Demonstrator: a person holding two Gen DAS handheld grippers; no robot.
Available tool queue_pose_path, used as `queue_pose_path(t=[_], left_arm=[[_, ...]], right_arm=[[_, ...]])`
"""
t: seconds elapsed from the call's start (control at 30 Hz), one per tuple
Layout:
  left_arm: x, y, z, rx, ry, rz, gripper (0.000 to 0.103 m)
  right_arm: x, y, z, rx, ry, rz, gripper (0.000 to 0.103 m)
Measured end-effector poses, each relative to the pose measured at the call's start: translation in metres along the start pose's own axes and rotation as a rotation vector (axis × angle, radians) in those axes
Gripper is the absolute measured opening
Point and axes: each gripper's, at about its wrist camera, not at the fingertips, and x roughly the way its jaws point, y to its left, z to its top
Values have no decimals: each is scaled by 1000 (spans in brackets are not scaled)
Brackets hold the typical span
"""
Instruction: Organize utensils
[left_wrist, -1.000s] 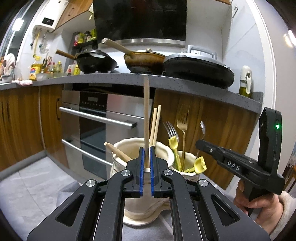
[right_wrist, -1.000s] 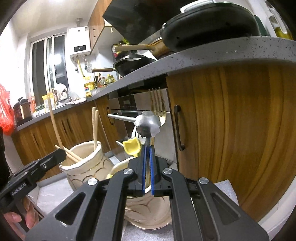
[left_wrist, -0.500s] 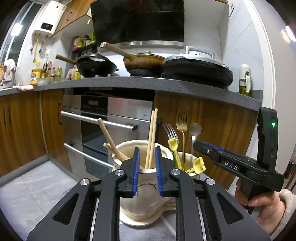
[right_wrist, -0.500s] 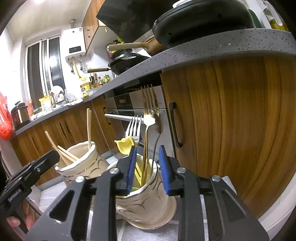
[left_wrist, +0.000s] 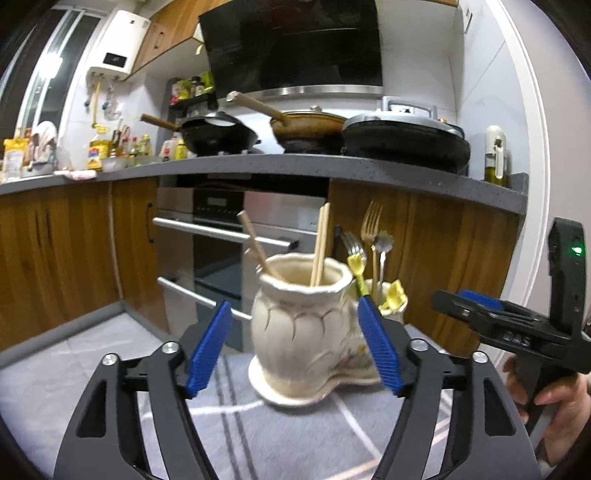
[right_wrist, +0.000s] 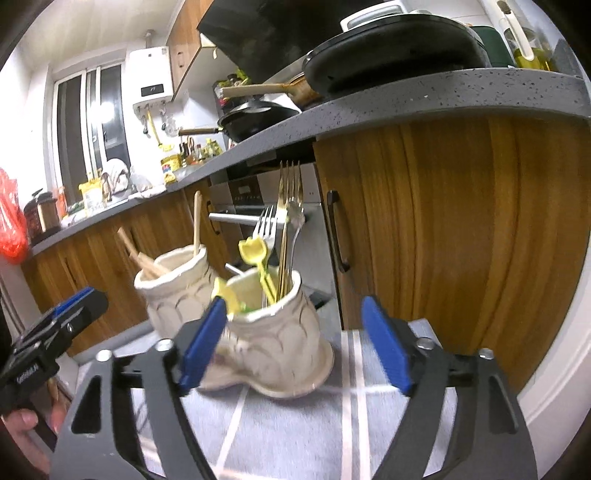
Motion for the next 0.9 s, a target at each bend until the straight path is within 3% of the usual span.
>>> queue_pose_path(t=[0.33, 0.6, 0.9], left_arm=[[-20, 4, -20, -10, 9, 89, 93], [-22, 1, -30, 29, 3, 122, 93], [-23, -3, -34, 55, -9, 109, 93]], right_arm=[[-27, 3, -23, -53, -23, -38, 96], [-35, 13, -31, -130, -98, -83, 97], [-28, 21, -36, -173, -110, -85, 97]])
